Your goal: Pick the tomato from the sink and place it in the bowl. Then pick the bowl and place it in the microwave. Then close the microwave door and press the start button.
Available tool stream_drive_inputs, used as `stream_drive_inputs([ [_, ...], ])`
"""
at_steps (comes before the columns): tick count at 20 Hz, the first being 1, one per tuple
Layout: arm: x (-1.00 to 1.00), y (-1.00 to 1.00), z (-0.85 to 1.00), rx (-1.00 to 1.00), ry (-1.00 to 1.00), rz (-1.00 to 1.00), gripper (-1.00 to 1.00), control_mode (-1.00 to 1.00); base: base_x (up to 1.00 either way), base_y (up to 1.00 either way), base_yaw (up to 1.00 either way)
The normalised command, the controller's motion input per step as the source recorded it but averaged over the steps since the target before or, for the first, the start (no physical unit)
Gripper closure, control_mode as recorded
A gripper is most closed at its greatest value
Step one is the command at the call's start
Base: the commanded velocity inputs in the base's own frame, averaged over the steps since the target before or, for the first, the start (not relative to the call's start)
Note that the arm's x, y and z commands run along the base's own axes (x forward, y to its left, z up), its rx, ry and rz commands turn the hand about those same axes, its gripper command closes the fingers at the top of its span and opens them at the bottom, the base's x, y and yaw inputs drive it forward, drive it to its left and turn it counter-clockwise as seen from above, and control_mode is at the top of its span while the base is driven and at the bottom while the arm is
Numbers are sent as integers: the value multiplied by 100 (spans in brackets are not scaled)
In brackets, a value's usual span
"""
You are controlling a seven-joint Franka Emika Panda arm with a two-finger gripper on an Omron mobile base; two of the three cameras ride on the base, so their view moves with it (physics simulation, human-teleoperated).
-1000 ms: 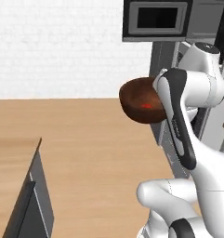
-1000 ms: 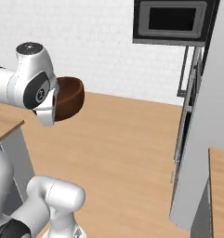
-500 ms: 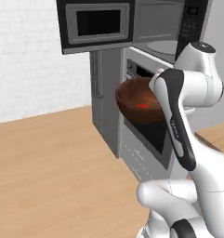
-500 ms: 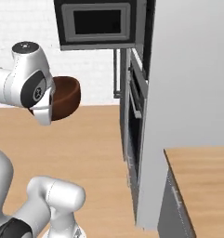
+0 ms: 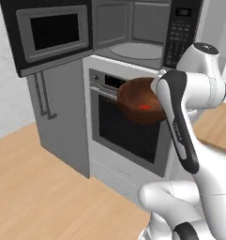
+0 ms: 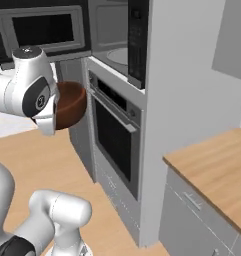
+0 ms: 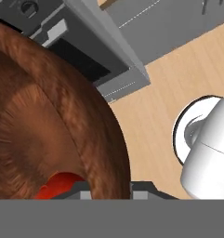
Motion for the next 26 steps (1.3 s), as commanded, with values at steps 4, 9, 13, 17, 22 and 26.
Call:
stream_drive_inputs([
  [4,0,0,0,0,0,0,100,100,41,94,-71],
  [9,0,0,0,0,0,0,100,100,41,94,-72],
  [13,0,0,0,0,0,0,100,100,19,100,-66],
  [17,0,0,0,0,0,0,100,100,0,91,-53],
  [22,0,0,0,0,0,0,100,100,1,33,-38],
  [26,0,0,0,0,0,0,100,100,10,0,-20],
])
